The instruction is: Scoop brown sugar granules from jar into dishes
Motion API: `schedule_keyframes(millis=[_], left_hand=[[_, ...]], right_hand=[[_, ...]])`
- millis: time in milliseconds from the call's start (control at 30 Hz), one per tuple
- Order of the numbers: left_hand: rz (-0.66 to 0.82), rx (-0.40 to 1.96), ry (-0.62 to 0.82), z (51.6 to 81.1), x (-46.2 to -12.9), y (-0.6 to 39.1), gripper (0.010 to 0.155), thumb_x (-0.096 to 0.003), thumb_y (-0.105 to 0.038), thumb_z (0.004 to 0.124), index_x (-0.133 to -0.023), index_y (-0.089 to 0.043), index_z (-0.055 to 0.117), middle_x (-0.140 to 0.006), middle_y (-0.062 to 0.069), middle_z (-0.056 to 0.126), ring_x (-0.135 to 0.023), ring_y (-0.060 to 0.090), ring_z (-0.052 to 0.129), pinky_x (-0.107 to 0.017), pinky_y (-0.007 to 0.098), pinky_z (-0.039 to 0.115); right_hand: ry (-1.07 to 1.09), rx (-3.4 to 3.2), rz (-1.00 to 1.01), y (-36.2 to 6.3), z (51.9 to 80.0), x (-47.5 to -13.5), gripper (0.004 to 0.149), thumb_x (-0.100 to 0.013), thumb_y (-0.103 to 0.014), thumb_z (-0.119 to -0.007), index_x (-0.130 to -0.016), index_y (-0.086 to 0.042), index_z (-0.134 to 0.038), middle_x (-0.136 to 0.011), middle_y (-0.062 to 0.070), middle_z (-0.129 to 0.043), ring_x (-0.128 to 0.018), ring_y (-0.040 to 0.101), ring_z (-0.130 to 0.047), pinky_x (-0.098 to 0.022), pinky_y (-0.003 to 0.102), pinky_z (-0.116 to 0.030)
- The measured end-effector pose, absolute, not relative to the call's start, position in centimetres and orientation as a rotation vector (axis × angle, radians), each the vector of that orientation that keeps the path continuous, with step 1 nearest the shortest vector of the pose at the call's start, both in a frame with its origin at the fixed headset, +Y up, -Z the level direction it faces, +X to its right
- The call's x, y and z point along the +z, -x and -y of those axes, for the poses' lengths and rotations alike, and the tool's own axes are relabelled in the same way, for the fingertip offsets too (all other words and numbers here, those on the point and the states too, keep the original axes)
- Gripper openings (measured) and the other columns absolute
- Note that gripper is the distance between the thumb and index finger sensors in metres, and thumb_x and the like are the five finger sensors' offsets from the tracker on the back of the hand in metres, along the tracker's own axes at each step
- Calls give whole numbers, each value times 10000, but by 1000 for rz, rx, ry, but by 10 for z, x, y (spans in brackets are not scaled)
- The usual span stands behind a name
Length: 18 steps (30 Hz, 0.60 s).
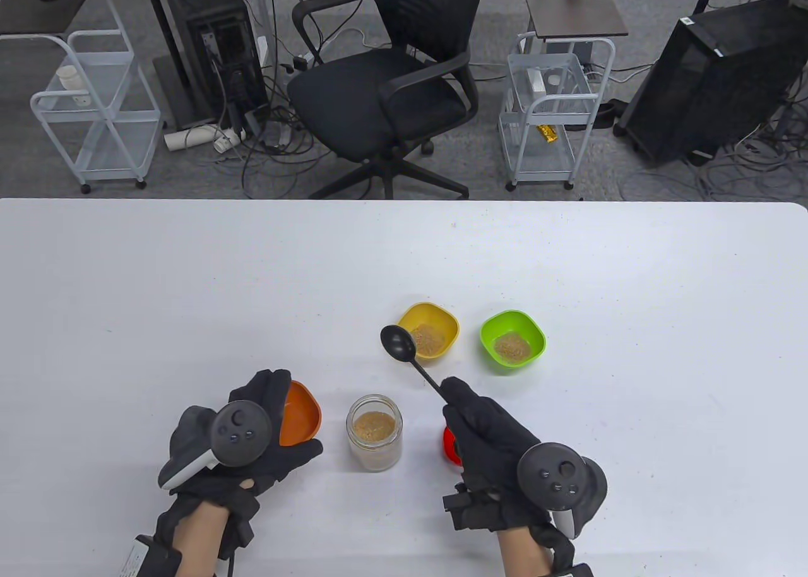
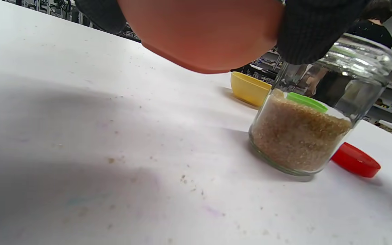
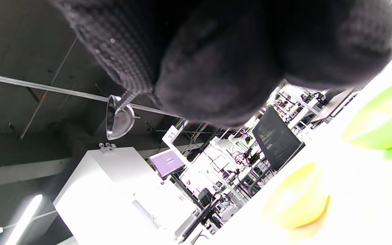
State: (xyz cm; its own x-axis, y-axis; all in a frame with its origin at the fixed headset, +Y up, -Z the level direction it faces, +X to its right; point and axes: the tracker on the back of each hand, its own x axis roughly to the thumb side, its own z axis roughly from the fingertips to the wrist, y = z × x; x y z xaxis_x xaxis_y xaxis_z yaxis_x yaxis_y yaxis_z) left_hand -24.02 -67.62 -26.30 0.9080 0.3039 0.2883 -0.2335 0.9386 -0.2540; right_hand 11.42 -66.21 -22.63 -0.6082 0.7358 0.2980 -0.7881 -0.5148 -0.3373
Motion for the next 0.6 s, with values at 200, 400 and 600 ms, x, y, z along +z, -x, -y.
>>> schedule_keyframes(millis=[200,400,600], left_hand=[[344,308,234,677,-267,238,1097,-546,-669,815,-1203,-8,237,-1246,312,289,-1107,576,468,-814,601,602],[310,304,254,683,-270,243,1096,-545,-667,817,-1204,-11,238,-1250,304,287,-1110,589,470,-813,605,607],[303,296,265,685,-270,243,1094,-545,-669,813,-1203,-13,236,-1252,297,282,-1098,614,490,-808,608,621]], right_hand=[[-137,2103,385,-111,668,-235,372,-503,-363,-869,-870,-307,-879,-580,-40,-1059,-184,140,-1066,-223,355,-962],[-190,2273,328,-102,658,-242,370,-501,-371,-868,-866,-308,-885,-574,-45,-1061,-173,131,-1062,-214,346,-962],[-305,2522,284,-97,625,-246,370,-501,-370,-869,-865,-305,-888,-572,-43,-1063,-172,134,-1060,-215,350,-960]])
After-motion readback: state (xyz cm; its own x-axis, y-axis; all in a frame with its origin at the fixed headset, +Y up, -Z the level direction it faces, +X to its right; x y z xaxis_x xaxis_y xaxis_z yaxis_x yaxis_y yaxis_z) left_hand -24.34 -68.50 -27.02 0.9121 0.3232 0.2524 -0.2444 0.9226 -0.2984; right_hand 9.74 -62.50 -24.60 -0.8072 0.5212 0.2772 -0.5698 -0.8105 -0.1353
